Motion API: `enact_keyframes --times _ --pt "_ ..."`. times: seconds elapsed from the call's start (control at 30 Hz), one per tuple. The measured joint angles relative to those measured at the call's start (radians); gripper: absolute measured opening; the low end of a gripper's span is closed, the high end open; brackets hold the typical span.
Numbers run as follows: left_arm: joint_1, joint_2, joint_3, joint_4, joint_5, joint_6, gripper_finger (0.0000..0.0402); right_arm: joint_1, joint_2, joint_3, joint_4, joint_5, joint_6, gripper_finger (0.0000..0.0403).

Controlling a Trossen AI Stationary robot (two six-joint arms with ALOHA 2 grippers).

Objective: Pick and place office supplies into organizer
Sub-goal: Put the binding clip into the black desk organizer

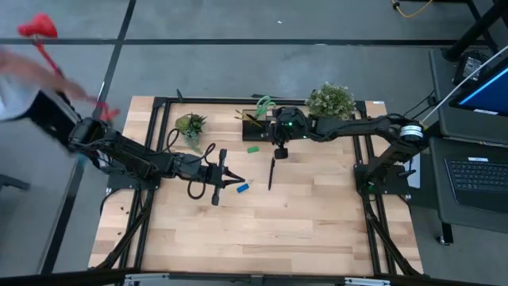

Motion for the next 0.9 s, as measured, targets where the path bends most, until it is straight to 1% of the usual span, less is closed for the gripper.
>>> enact_keyframes --times 0.2,0.37,0.67,0.9 --pt "0.000 0.000 0.000 0.000 0.001 -0.008 0.0002 -0.014 0.107 0.000 0.106 0.000 0.006 0.0071" --pt "0.000 0.000 0.000 0.000 0.002 -0.008 0.0002 -0.020 0.165 0.000 0.153 -0.001 0.009 0.0064" --pt "0.000 0.000 0.000 -0.001 0.002 -0.008 0.0002 -0.033 0.183 -0.001 0.192 -0.001 0.020 0.0071" --pt "0.000 0.000 0.000 -0.001 0.002 -0.013 0.0002 -0.065 0.183 -0.001 0.197 -0.001 0.061 0.0063"
